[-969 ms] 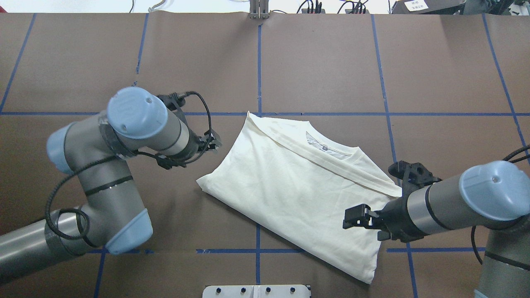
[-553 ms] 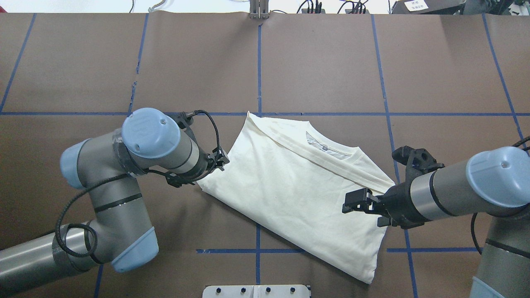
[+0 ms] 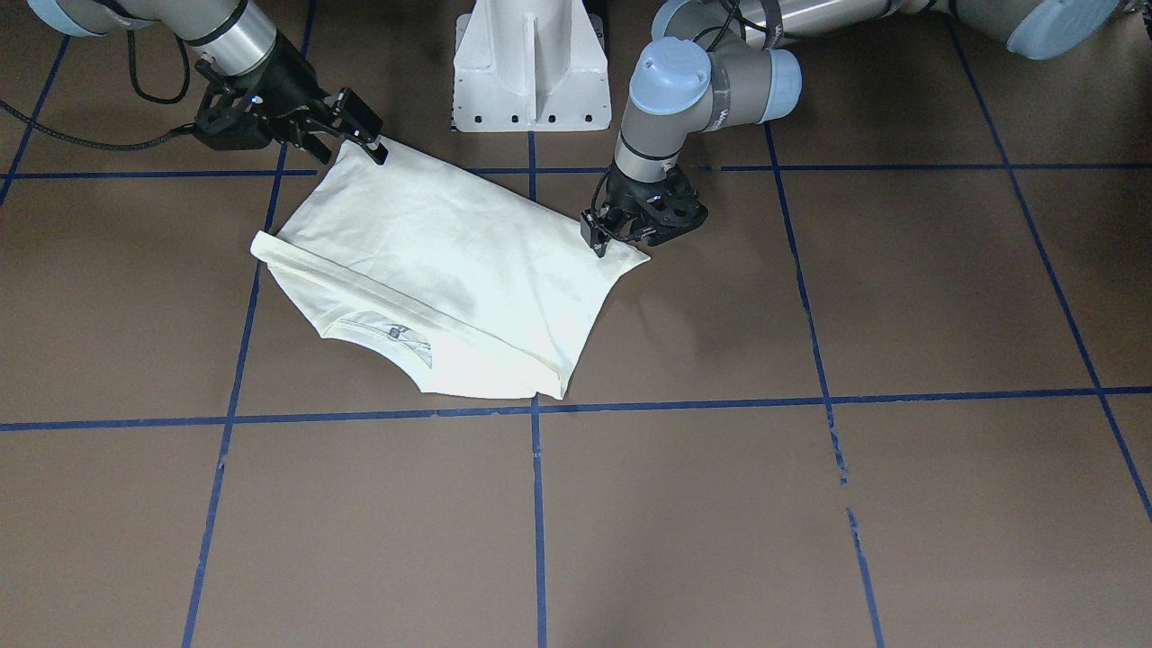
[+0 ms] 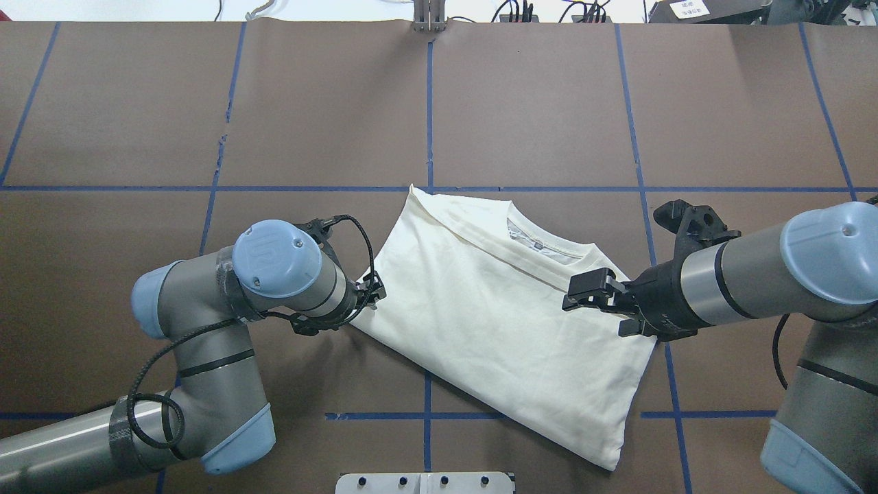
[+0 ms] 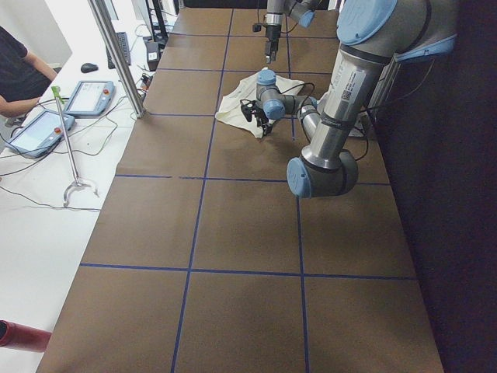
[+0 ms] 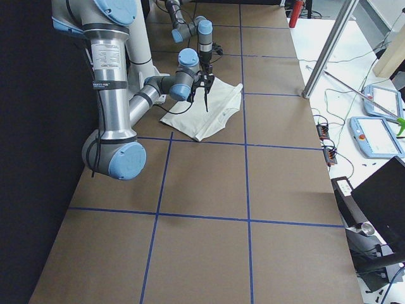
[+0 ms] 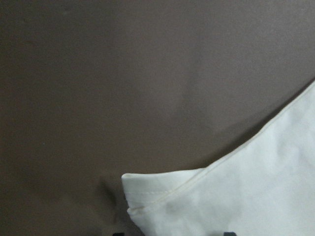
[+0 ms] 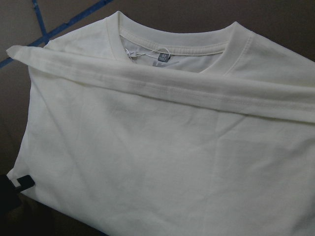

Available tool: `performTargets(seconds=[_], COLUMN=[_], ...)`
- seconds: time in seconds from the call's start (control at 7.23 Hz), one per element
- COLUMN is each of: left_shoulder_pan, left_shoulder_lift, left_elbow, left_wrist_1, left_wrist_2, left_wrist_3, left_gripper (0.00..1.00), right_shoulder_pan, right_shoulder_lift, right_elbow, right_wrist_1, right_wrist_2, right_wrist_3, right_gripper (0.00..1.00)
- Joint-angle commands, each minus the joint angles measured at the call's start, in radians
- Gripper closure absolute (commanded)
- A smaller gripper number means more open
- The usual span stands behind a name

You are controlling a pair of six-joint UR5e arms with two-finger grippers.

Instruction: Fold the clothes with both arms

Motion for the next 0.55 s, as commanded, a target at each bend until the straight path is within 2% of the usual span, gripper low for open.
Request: performTargets(seconds=[0.0,0.14,0.28,0.42], left_shoulder_pan=[0.002,0.011,0.011,0.011], left_shoulder_lift=[0.002,0.002,0.001,0.001], left_elbow=[0.015,0.015,0.012,0.002], left_wrist_1=[-0.007,-0.007,-0.007,-0.007], left_wrist_2=[0.013,0.036,0.036,0.034], left_wrist_3=[-0.001,0.001,0.005,0.012], left_gripper=[0.64,0.89,1.00,1.00], right_shoulder_pan=[-0.001,0.001,0.003,0.003], right_shoulder_lift=[0.012,0.011,0.011,0.011], right_elbow=[-0.002,-0.003,-0.003,-0.002], right_wrist_1=[0.000,0.000,0.000,0.000], right_wrist_2=[0.001,0.001,0.002,0.002], right_wrist_3=[-0.001,-0.001,-0.001,-0.001], right_gripper=[0.00,0.00,0.00,0.00])
